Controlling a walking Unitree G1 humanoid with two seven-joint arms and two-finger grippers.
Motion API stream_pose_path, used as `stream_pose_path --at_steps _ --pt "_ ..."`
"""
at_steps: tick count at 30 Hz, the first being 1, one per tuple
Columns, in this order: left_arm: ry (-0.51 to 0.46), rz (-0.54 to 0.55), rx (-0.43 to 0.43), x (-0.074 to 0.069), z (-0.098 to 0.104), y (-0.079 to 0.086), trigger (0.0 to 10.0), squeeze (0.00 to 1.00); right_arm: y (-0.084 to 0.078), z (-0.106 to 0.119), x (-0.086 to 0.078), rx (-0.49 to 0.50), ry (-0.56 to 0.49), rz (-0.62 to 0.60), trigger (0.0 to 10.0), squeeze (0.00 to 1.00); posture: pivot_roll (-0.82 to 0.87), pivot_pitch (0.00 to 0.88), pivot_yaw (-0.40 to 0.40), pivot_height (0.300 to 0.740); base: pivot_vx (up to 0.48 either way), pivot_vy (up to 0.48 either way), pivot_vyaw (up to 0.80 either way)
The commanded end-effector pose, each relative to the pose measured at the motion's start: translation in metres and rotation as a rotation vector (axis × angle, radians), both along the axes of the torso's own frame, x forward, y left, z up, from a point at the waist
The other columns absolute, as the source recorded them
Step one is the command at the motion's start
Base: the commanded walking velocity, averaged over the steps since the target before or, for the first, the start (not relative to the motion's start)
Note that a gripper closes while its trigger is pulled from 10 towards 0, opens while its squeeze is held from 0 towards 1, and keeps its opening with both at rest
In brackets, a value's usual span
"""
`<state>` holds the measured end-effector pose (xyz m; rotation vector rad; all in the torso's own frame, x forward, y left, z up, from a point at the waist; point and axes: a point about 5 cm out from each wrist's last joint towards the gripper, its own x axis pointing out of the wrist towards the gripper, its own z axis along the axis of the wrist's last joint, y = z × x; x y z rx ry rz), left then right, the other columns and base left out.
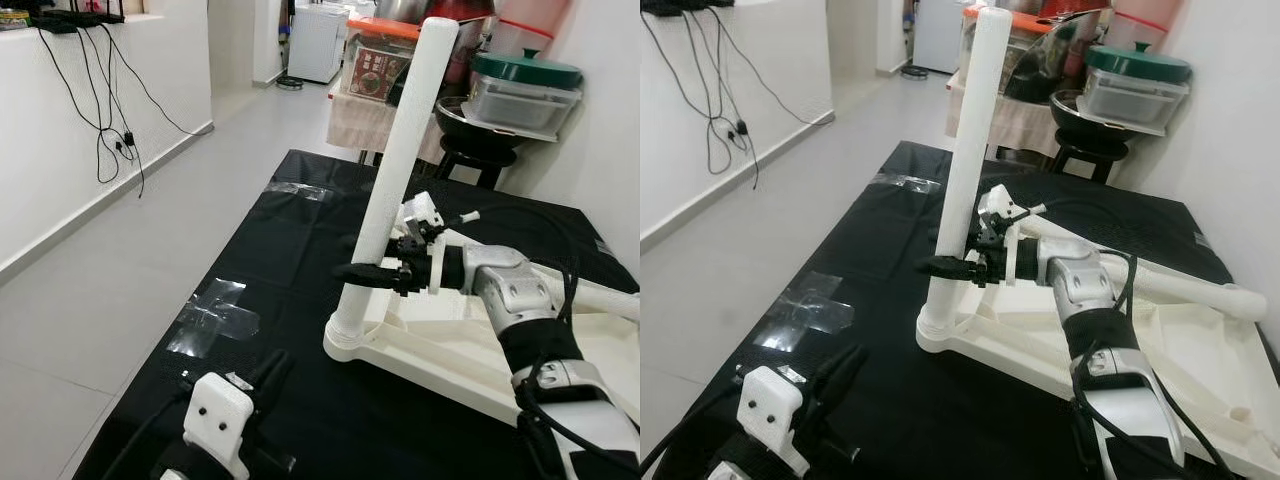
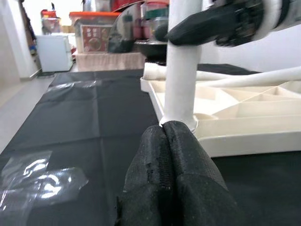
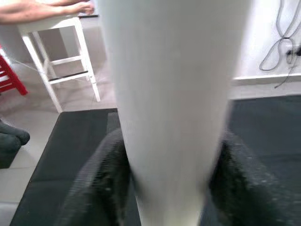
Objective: Building children table
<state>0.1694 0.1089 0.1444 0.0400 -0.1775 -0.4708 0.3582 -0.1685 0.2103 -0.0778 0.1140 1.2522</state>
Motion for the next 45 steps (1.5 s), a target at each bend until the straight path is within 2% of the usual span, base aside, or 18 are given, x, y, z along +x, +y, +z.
stream_pose_path --at_steps 1,9,10,11,13,14,15,23,24,26,27,28,29,34,35,36,37,45 --pt "-0.009 0.009 -0.023 -0.001 0.002 0.000 10.0 0.00 -0.010 -0.005 -0.002 0.015 0.004 -0.026 0.0 0.00 0.04 0.005 -0.131 0.740 0.000 0.000 0.00" --pt "-0.034 0.034 -0.023 -0.004 0.008 0.001 10.0 0.00 -0.009 -0.045 -0.017 -0.065 0.112 -0.253 0.0 0.00 0.04 0.033 -0.175 0.740 0.000 0.000 0.00" --pt "-0.038 0.038 -0.023 -0.005 0.009 0.001 10.0 0.00 -0.006 -0.058 -0.024 -0.091 0.147 -0.321 0.0 0.00 0.04 0.033 -0.175 0.740 0.000 0.000 0.00" --pt "-0.044 0.045 -0.021 -0.005 0.011 0.002 10.0 0.00 0.002 -0.074 -0.028 -0.070 0.165 -0.709 0.0 0.00 0.04 0.044 -0.175 0.740 0.000 0.000 0.00" --pt "-0.048 0.049 -0.022 -0.005 0.012 0.003 10.0 0.00 0.023 -0.088 -0.050 -0.064 0.205 -0.826 0.0 0.00 0.01 0.053 -0.164 0.740 0.000 0.000 0.00" --pt "-0.048 0.049 -0.022 -0.005 0.012 0.003 10.0 0.00 0.023 -0.088 -0.050 -0.064 0.205 -0.826 0.0 0.00 0.01 0.053 -0.164 0.740 0.000 0.000 0.00" --pt "-0.053 0.038 -0.029 -0.003 0.012 0.004 10.0 0.00 0.057 -0.097 -0.074 -0.083 0.246 -0.849 0.0 0.00 -0.01 0.044 -0.146 0.740 0.000 0.000 0.00" --pt "-0.052 0.002 -0.028 0.000 0.012 0.001 10.0 0.00 0.049 -0.094 -0.058 -0.118 0.220 -0.825 0.0 0.00 0.00 0.035 -0.142 0.740 0.000 0.000 0.00" --pt "-0.054 -0.001 -0.022 -0.001 0.012 0.000 10.0 0.00 0.049 -0.094 -0.056 -0.131 0.216 -0.821 10.0 0.00 0.00 0.035 -0.142 0.740 0.000 0.000 0.00" --pt "-0.056 -0.001 -0.017 -0.001 0.012 0.000 10.0 0.00 0.050 -0.092 -0.055 -0.108 0.222 -0.801 10.0 0.00 0.00 0.031 -0.141 0.740 0.000 0.000 0.00" --pt "-0.058 0.003 -0.016 0.000 0.012 -0.001 10.0 0.00 0.052 -0.086 -0.050 -0.082 0.223 -0.725 10.0 1.00 0.00 0.028 -0.144 0.740 0.000 0.000 0.00" --pt "-0.058 0.003 -0.016 0.000 0.012 -0.001 10.0 0.00 0.052 -0.086 -0.050 -0.082 0.223 -0.725 10.0 1.00 0.00 0.028 -0.144 0.740 0.000 0.000 0.00" --pt "-0.060 0.013 -0.018 0.001 0.012 -0.001 10.0 0.00 0.053 -0.072 -0.037 -0.049 0.195 -0.536 10.0 1.00 0.00 0.021 -0.143 0.740 0.000 0.000 0.00" --pt "-0.056 0.017 -0.023 0.002 0.011 -0.001 10.0 0.00 0.051 -0.045 -0.028 0.012 0.088 -0.348 10.0 0.98 0.00 0.009 -0.141 0.740 0.000 0.000 0.00" --pt "-0.053 0.015 -0.027 0.002 0.011 -0.002 10.0 0.00 0.053 -0.038 -0.030 0.009 0.046 -0.256 10.0 0.54 0.01 0.004 -0.140 0.740 0.000 0.000 0.00" --pt "-0.053 0.015 -0.027 0.002 0.011 -0.002 10.0 0.00 0.053 -0.038 -0.030 0.009 0.046 -0.256 10.0 0.54 0.01 0.004 -0.140 0.740 0.000 0.000 0.00" --pt "-0.050 0.013 -0.030 0.003 0.010 -0.002 10.0 0.00 0.054 -0.034 -0.031 -0.003 0.012 -0.160 10.0 0.00 0.01 0.000 -0.139 0.740 0.000 0.000 0.00" --pt "-0.036 0.009 -0.038 0.005 0.006 -0.003 10.0 0.00 0.058 -0.030 -0.003 -0.027 0.060 -0.002 10.0 0.00 0.03 0.000 -0.147 0.740 0.000 0.000 0.00"
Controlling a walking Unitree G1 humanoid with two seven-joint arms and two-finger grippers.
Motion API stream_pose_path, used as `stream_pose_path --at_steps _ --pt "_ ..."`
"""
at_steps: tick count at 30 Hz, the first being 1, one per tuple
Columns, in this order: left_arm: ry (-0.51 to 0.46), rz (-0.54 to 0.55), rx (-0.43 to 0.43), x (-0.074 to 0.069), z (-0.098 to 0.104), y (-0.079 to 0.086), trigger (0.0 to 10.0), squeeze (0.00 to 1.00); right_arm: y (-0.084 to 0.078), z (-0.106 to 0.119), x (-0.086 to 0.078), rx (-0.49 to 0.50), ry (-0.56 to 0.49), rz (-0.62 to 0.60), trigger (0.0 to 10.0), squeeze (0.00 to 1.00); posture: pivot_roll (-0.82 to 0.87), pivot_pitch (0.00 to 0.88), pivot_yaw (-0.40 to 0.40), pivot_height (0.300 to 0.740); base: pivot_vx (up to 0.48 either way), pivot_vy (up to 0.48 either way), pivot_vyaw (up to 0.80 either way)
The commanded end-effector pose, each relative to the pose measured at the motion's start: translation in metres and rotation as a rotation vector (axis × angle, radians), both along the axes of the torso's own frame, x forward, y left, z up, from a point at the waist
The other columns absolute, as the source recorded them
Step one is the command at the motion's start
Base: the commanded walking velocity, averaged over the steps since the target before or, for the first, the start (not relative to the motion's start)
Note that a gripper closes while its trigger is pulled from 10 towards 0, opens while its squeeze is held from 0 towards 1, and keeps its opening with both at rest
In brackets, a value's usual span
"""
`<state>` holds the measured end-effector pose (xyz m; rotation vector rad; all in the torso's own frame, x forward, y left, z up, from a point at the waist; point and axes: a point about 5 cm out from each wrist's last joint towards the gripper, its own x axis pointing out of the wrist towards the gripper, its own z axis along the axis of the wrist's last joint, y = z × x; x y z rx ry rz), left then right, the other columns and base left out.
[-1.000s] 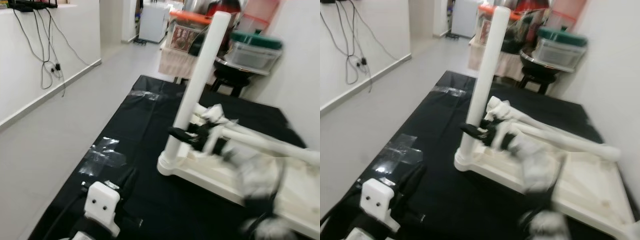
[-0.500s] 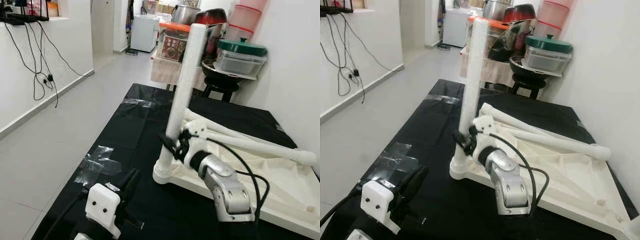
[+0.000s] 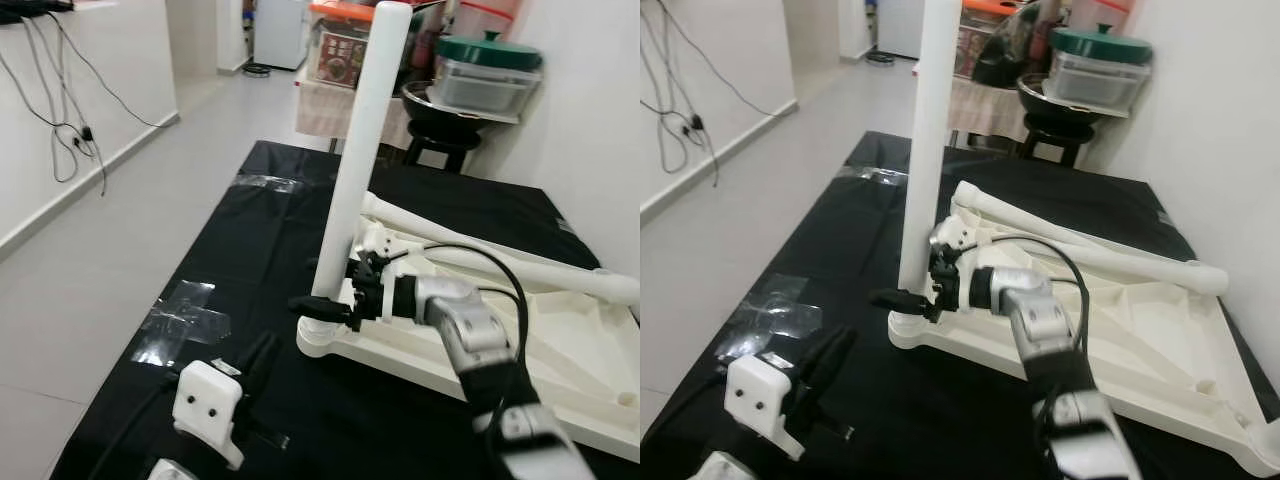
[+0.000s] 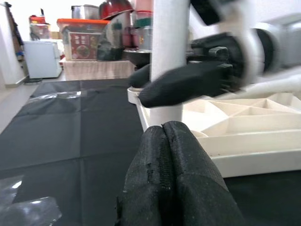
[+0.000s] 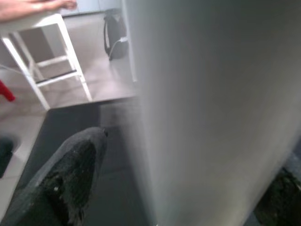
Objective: Building children table
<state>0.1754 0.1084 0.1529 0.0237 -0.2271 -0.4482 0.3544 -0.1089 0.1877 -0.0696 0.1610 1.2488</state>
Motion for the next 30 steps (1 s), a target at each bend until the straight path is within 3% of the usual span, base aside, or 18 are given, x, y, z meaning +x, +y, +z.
stream_pose_path --at_steps 1,3,4,14,21,23,24,25,26,27,28,29,30 --pt "0.008 -0.011 -0.009 -0.001 -0.002 -0.003 10.0 0.00 -0.002 -0.008 0.000 -0.007 0.020 0.002 10.0 0.00 0.03 0.000 -0.147 0.740 0.000 0.000 0.00" --pt "0.009 -0.010 -0.010 -0.001 -0.003 -0.003 10.0 0.00 0.000 -0.009 0.002 -0.005 0.046 0.040 10.0 0.00 0.04 0.000 -0.149 0.740 0.000 0.000 0.00" --pt "0.011 -0.008 -0.010 -0.001 -0.004 -0.003 10.0 0.00 0.002 -0.010 0.001 -0.002 0.077 0.127 0.0 0.00 0.05 0.000 -0.151 0.740 0.000 0.000 0.00" --pt "0.016 -0.010 -0.012 -0.003 -0.004 -0.003 10.0 0.00 -0.007 -0.006 0.002 0.038 0.057 0.141 0.0 0.00 0.04 0.000 -0.140 0.740 0.000 0.000 0.00" --pt "0.016 -0.013 -0.011 -0.004 -0.002 -0.002 10.0 0.00 -0.028 -0.009 0.002 0.019 -0.028 -0.033 0.0 0.00 0.03 0.003 -0.131 0.740 0.000 0.000 0.00" --pt "0.014 -0.012 -0.010 -0.006 -0.001 0.000 10.0 0.00 -0.030 -0.025 -0.003 0.025 0.026 -0.369 0.0 0.00 0.02 0.020 -0.145 0.740 0.000 0.000 0.00" --pt "0.014 -0.012 -0.010 -0.006 -0.001 0.000 10.0 0.00 -0.030 -0.025 -0.003 0.025 0.026 -0.369 0.0 0.00 0.02 0.020 -0.145 0.740 0.000 0.000 0.00" --pt "0.014 -0.012 -0.010 -0.006 -0.001 0.000 10.0 0.00 -0.032 -0.030 -0.005 0.022 0.048 -0.486 0.0 0.00 0.02 0.020 -0.145 0.740 0.000 0.000 0.00" --pt "0.013 -0.010 -0.009 -0.006 0.000 0.001 10.0 0.00 -0.025 -0.049 -0.018 0.011 0.112 -0.745 0.0 0.00 0.00 0.035 -0.133 0.740 0.000 0.000 0.00" --pt "0.013 -0.010 -0.009 -0.006 0.000 0.001 10.0 0.00 -0.025 -0.049 -0.018 0.011 0.112 -0.745 0.0 0.00 0.00 0.035 -0.133 0.740 0.000 0.000 0.00" --pt "0.012 -0.010 -0.007 -0.005 0.001 0.002 10.0 0.00 -0.005 -0.068 -0.042 -0.047 0.116 -0.775 0.0 0.00 0.01 0.037 -0.122 0.740 0.000 0.000 0.00" --pt "0.012 -0.010 -0.007 -0.005 0.001 0.002 10.0 0.00 -0.005 -0.068 -0.042 -0.047 0.116 -0.775 0.0 0.00 0.01 0.037 -0.122 0.740 0.000 0.000 0.00" --pt "0.013 -0.011 -0.005 -0.005 0.001 0.003 10.0 0.00 0.012 -0.070 -0.055 -0.045 0.098 -0.741 0.0 0.00 0.00 0.029 -0.115 0.740 0.000 0.000 0.00"
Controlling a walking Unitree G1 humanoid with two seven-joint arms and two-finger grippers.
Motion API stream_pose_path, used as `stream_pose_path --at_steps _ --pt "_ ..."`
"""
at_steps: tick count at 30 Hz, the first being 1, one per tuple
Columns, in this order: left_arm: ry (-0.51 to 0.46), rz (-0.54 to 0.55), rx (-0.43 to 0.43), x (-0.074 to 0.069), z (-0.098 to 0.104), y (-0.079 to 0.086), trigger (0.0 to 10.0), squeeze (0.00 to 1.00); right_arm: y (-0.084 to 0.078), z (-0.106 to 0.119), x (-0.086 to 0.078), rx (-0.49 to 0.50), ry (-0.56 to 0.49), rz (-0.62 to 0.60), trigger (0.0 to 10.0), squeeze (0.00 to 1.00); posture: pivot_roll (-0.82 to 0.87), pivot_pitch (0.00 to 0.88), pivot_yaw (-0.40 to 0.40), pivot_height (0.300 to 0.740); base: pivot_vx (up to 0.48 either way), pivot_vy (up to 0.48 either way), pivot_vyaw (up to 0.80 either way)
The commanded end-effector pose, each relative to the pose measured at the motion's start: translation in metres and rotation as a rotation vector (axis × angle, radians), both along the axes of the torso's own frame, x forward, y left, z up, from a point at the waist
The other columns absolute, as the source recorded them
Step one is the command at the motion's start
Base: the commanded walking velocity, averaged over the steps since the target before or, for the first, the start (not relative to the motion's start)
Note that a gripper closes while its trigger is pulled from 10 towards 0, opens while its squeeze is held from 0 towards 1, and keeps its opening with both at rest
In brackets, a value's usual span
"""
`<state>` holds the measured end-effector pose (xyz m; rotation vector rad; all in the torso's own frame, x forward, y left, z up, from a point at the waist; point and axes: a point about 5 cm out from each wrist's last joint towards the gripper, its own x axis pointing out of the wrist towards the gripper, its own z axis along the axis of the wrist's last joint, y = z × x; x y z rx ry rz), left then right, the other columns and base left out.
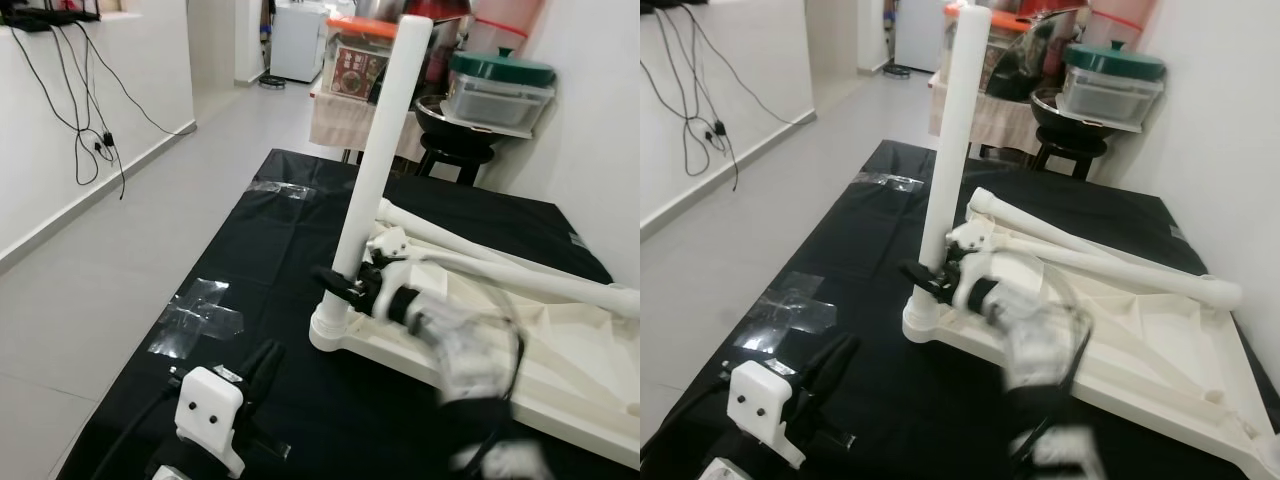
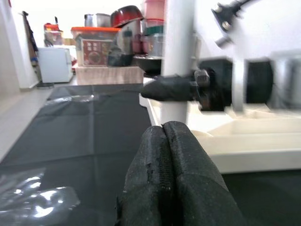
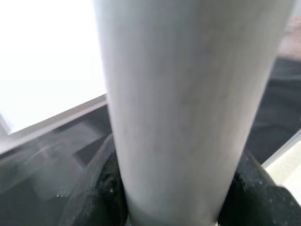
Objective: Building children table
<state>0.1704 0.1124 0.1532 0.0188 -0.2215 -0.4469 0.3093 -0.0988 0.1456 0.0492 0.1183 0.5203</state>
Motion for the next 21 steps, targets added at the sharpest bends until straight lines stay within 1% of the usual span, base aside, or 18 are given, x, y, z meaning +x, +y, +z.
stream_pose_path --at_steps 1,2,3,5,6,7,10,11,12,13,14,15,16,17,18,19,20,21 --pt "0.007 -0.013 -0.001 0.000 0.001 0.000 10.0 0.00 0.009 -0.026 -0.014 -0.075 0.113 0.013 0.0 0.00 0.00 0.029 -0.118 0.740 0.000 0.000 0.00" --pt "0.008 -0.015 -0.002 0.001 0.001 -0.001 10.0 0.00 0.012 -0.024 -0.013 -0.078 0.095 0.052 0.0 0.00 0.00 0.030 -0.125 0.740 0.000 0.000 0.00" --pt "0.008 -0.015 -0.002 0.001 0.001 -0.001 10.0 0.00 0.012 -0.024 -0.013 -0.078 0.095 0.052 0.0 0.00 0.00 0.030 -0.125 0.740 0.000 0.000 0.00" --pt "0.008 -0.017 -0.002 0.001 0.001 -0.001 10.0 0.00 0.009 -0.023 -0.006 -0.072 0.102 0.037 0.0 0.00 0.01 0.031 -0.124 0.740 0.000 0.000 0.00" --pt "0.008 -0.017 -0.002 0.001 0.001 -0.001 10.0 0.00 0.009 -0.023 -0.006 -0.072 0.102 0.037 0.0 0.00 0.01 0.031 -0.124 0.740 0.000 0.000 0.00" --pt "0.007 -0.015 -0.002 0.001 0.001 -0.001 10.0 0.00 0.005 -0.024 -0.003 -0.074 0.118 0.013 8.7 0.00 0.01 0.031 -0.124 0.740 0.000 0.000 0.00" --pt "0.006 -0.013 -0.001 0.001 0.001 -0.001 10.0 0.00 0.003 -0.024 -0.001 -0.076 0.129 -0.007 8.7 0.00 0.01 0.031 -0.124 0.740 0.000 0.000 0.00" --pt "0.005 -0.011 -0.002 0.002 0.001 -0.001 10.0 0.00 0.001 -0.018 0.001 -0.065 0.128 -0.003 10.0 0.90 0.01 0.028 -0.130 0.740 0.000 0.000 0.00" --pt "0.004 -0.009 -0.002 0.002 0.001 -0.001 10.0 0.00 0.000 -0.011 0.005 -0.039 0.114 0.043 10.0 1.00 0.01 0.023 -0.131 0.740 0.000 0.000 0.00" --pt "0.004 -0.008 -0.003 0.003 0.001 -0.001 10.0 0.00 -0.001 -0.003 0.009 -0.022 0.090 0.099 10.0 1.00 0.01 0.022 -0.131 0.740 0.000 0.000 0.00" --pt "0.004 -0.008 -0.003 0.003 0.001 -0.001 10.0 0.00 -0.001 -0.003 0.009 -0.022 0.090 0.099 10.0 1.00 0.01 0.022 -0.131 0.740 0.000 0.000 0.00" --pt "0.004 -0.009 -0.004 0.003 0.001 -0.001 10.0 0.00 -0.004 0.006 0.015 -0.012 0.060 0.180 10.0 1.00 0.01 0.018 -0.133 0.740 0.000 0.000 0.00" --pt "0.004 -0.009 -0.005 0.004 0.000 -0.001 10.0 0.00 -0.007 0.011 0.019 -0.010 0.040 0.229 10.0 1.00 0.01 0.018 -0.133 0.740 0.000 0.000 0.00" --pt "0.004 -0.010 -0.005 0.004 0.000 -0.001 10.0 0.00 -0.008 0.014 0.021 -0.012 0.029 0.252 10.0 1.00 0.01 0.018 -0.133 0.740 0.000 0.000 0.00" --pt "0.004 -0.010 -0.005 0.004 0.000 -0.002 10.0 0.00 -0.014 0.020 0.023 -0.065 -0.014 0.388 10.0 1.00 0.02 0.013 -0.139 0.740 0.000 0.000 0.00" --pt "0.003 -0.010 -0.005 0.004 0.000 -0.002 10.0 0.00 -0.018 0.023 0.023 -0.108 -0.037 0.482 10.0 1.00 0.02 0.011 -0.139 0.740 0.000 0.000 0.00" --pt "0.003 -0.010 -0.005 0.005 -0.001 -0.002 10.0 0.00 -0.022 0.025 0.023 -0.138 -0.048 0.546 10.0 1.00 0.02 0.011 -0.139 0.740 0.000 0.000 0.00" --pt "0.003 -0.010 -0.005 0.005 -0.001 -0.002 10.0 0.00 -0.022 0.025 0.023 -0.138 -0.048 0.546 10.0 1.00 0.02 0.011 -0.139 0.740 0.000 0.000 0.00"
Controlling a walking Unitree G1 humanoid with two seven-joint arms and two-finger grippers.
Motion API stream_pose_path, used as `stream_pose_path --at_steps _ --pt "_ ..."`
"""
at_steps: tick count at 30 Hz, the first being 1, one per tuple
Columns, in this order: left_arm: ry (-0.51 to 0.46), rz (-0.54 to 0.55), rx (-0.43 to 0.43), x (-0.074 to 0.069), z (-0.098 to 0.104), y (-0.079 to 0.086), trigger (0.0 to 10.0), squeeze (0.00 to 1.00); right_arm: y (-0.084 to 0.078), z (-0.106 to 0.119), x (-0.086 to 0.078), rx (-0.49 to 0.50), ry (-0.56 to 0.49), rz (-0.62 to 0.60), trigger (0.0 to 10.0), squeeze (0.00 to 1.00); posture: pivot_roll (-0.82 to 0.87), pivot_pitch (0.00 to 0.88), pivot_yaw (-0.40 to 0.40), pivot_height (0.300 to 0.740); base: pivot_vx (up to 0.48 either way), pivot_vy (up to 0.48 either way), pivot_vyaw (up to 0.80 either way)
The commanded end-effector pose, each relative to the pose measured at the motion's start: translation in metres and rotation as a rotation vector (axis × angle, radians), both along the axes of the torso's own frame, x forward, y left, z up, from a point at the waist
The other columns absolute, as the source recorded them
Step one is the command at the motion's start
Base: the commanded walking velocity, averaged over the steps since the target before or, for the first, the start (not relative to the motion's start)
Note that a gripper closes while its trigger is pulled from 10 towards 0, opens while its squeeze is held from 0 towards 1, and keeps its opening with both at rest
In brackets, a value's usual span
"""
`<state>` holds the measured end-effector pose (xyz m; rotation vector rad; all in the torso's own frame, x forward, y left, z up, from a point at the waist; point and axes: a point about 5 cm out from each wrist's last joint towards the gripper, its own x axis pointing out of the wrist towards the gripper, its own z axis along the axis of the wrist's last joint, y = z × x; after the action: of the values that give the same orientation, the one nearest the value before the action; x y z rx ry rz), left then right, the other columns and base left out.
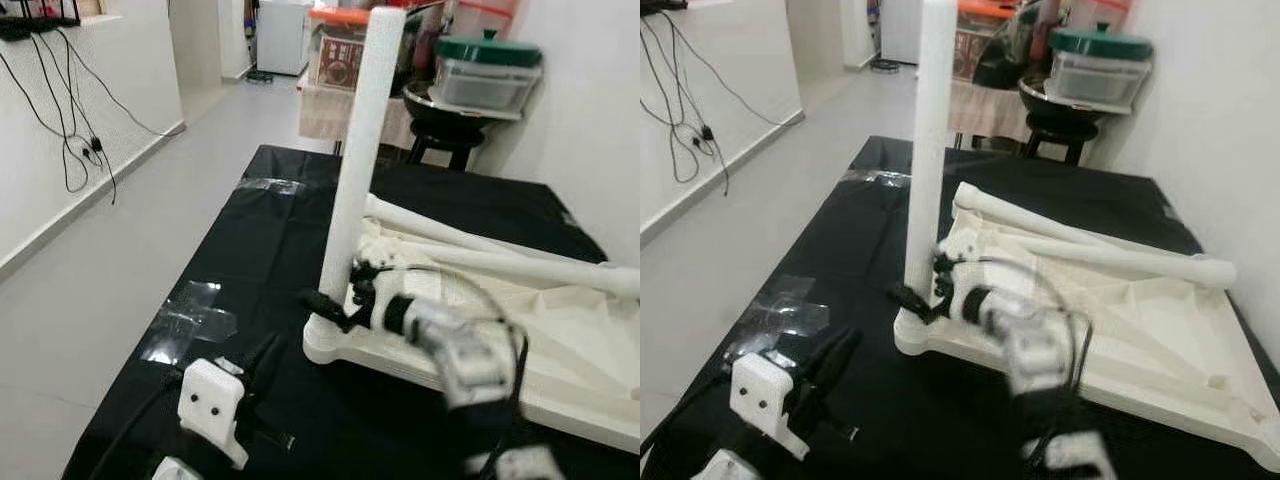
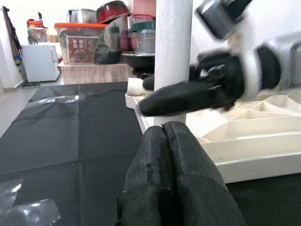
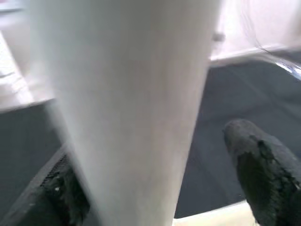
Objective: Building children table
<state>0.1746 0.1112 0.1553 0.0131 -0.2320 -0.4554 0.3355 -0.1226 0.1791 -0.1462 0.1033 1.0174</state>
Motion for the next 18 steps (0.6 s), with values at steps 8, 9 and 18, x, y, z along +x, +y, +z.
stream_pose_path --at_steps 8,9,18 --pt "0.012 0.006 0.005 0.000 -0.003 -0.001 10.0 0.00 -0.022 0.015 0.021 -0.056 0.051 0.207 10.0 0.00 0.03 0.005 -0.141 0.740 0.000 0.000 0.00" --pt "0.012 0.006 0.004 0.000 -0.003 -0.001 10.0 0.00 -0.025 0.019 0.027 -0.046 0.057 0.192 10.0 0.00 0.04 0.006 -0.135 0.740 0.000 0.000 0.00" --pt "0.016 0.004 0.004 -0.001 -0.003 -0.001 10.0 0.00 -0.036 0.015 0.029 0.009 0.097 0.224 0.0 0.00 0.04 0.009 -0.136 0.740 0.000 0.000 0.00"
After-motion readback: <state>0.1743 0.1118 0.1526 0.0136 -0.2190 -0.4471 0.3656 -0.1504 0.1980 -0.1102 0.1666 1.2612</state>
